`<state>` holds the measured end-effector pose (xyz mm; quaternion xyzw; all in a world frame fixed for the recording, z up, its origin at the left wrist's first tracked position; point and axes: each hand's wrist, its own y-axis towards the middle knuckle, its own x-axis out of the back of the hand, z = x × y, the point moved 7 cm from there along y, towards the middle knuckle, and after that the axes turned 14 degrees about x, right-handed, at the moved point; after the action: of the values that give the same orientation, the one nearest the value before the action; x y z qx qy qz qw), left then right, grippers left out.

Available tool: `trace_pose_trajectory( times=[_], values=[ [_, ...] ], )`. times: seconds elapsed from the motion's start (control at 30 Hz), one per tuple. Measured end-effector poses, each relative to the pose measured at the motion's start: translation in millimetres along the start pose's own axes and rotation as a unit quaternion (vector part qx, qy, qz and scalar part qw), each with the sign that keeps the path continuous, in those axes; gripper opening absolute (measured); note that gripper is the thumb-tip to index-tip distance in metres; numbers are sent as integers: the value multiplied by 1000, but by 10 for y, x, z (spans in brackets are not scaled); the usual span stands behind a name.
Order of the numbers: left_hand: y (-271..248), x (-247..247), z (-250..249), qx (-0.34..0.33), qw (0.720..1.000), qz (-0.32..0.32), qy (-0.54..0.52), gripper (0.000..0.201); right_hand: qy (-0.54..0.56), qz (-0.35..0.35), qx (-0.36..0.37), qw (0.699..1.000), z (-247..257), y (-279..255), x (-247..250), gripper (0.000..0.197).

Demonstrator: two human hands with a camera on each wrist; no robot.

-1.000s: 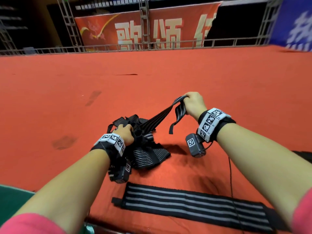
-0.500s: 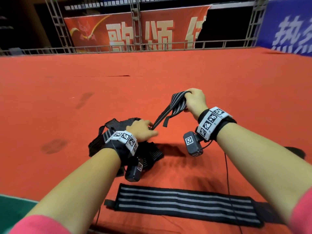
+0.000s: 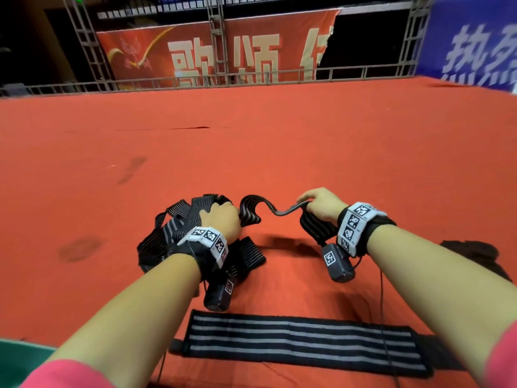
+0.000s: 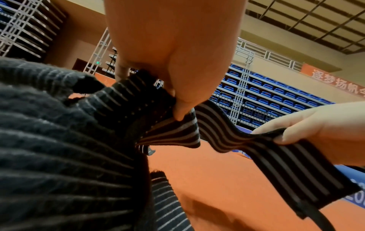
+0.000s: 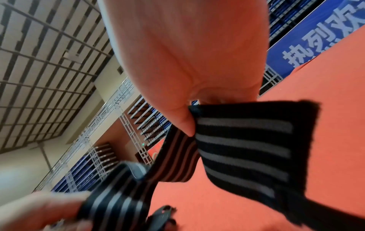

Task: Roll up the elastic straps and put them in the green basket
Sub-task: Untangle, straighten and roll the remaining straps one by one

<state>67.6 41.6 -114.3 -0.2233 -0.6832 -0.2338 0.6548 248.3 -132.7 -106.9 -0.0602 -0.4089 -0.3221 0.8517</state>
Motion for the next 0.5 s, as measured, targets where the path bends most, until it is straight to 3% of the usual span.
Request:
trace_pose_trajectory(
  times=[0.1,0.23,0.37,0.5],
  values=[
    [-36,77,-57,-27,999,-31,-23,26,15,13,22,1000,196,6,-210,45],
    [-81,252,-169,-56,993,-59,-89,22,30,25,106,994,584,24,-395,44],
    [-102,305,-251,-89,991,-50,-88,23,50,45,175,982,832,12,-518,91],
    [-139,248,-296,-153,983,-35,-96,17,-4,58,213,975,807,-10,-519,93]
  ],
)
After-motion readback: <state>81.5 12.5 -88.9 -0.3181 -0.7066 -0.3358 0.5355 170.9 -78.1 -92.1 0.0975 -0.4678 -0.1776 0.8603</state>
